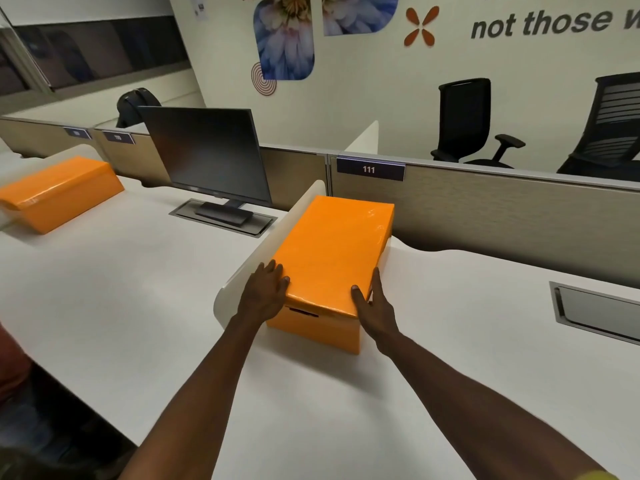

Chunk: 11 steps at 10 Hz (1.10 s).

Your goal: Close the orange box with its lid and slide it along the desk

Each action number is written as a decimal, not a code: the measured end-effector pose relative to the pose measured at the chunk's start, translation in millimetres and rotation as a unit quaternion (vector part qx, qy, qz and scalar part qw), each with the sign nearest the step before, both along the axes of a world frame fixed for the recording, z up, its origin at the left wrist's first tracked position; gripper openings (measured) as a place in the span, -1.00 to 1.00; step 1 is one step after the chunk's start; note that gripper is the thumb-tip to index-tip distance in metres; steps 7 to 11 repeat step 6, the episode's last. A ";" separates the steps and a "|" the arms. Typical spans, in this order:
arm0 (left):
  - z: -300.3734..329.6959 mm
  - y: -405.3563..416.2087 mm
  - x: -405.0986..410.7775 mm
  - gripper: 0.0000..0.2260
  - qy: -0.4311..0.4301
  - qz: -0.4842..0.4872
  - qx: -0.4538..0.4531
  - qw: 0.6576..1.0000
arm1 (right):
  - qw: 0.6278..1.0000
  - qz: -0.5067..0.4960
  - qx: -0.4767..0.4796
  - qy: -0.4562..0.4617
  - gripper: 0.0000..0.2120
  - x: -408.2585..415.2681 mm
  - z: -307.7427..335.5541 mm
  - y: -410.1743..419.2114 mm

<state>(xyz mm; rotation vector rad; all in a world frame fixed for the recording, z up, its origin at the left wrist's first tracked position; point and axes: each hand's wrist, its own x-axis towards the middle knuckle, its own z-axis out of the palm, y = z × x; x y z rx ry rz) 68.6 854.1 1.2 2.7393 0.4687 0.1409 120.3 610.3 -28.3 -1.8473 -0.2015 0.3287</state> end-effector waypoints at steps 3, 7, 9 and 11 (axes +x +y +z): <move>-2.3 -28.9 -18.0 -0.05 0.003 -0.139 0.034 0.990 | 0.997 0.033 -0.043 -0.056 -0.03 -19.6 8.3 -8.9; 13.9 -43.9 -18.1 -0.08 0.073 -0.158 0.097 0.980 | 0.978 0.015 -0.130 -0.162 -0.07 -18.9 43.9 -57.0; 13.9 -43.9 -18.1 -0.08 0.073 -0.158 0.097 0.980 | 0.978 0.015 -0.130 -0.162 -0.07 -18.9 43.9 -57.0; 13.9 -43.9 -18.1 -0.08 0.073 -0.158 0.097 0.980 | 0.978 0.015 -0.130 -0.162 -0.07 -18.9 43.9 -57.0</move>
